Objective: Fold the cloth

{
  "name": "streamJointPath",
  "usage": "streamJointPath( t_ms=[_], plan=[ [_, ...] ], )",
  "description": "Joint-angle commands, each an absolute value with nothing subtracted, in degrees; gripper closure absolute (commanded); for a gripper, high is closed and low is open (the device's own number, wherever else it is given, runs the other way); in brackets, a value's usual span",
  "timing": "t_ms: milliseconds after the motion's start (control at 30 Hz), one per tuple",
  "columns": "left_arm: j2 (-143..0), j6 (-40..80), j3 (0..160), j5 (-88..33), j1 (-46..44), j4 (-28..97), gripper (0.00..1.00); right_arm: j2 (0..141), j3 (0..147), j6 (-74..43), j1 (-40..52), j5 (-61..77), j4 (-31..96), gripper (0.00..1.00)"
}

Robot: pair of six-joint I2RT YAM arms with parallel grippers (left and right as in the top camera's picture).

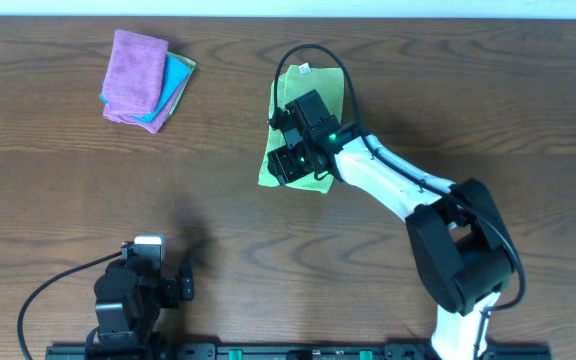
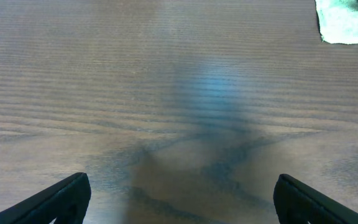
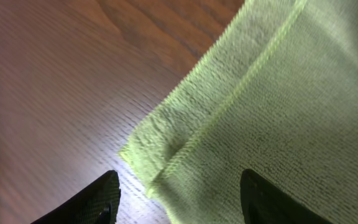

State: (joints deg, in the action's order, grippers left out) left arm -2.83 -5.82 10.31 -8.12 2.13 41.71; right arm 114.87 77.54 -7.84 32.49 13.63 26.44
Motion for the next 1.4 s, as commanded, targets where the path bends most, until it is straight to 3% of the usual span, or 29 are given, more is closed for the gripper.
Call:
streamJointPath(
  t_ms=[0, 233, 400, 567, 667, 700, 767, 833, 1200, 1367],
  plan=[
    [-2.46, -5.13, 9.47, -7.46, 1.85, 42.3, 0.05, 115.96, 78.11, -7.22, 32.71, 12.82, 26.55, 0.39],
    [-2.46, -5.13, 9.47, -7.46, 1.85, 42.3, 0.05, 117.86, 78.11, -7.22, 32.71, 11.33, 26.55, 0.43],
    [-2.46, -5.13, 9.47, -7.46, 1.85, 42.3, 0.05, 118.13, 78.11, -7.2, 32.71, 10.83, 25.93, 0.64],
    [-2.46, -5.13, 9.47, -7.46, 1.85, 42.3, 0.05, 117.71, 78.7, -7.22, 32.64, 10.31, 25.85, 0.98],
    [-2.46, -5.13, 9.47, -7.46, 1.85, 42.3, 0.05, 117.19, 79.55, -7.2, 32.67, 9.89, 26.37, 0.99],
    [-2.46, -5.13, 9.47, -7.44, 1.85, 42.3, 0.05, 116.88, 79.75, -7.2, 32.67, 9.5, 26.52, 0.99],
    [-2.46, -5.13, 9.47, -7.46, 1.85, 42.3, 0.05, 116.36, 79.83, -7.2, 32.67, 9.41, 26.85, 0.62],
    [-2.46, -5.13, 9.47, -7.46, 1.85, 42.3, 0.05, 116.03, 79.83, -7.22, 32.67, 9.43, 28.05, 0.51],
    [-2.46, -5.13, 9.47, -7.46, 1.85, 42.3, 0.05, 116.01, 79.83, -6.83, 35.7, 10.96, 33.47, 0.32],
    [-2.46, -5.13, 9.47, -7.46, 1.85, 42.3, 0.05, 115.7, 79.88, -5.48, 37.41, 10.76, 33.52, 0.33]
  ],
)
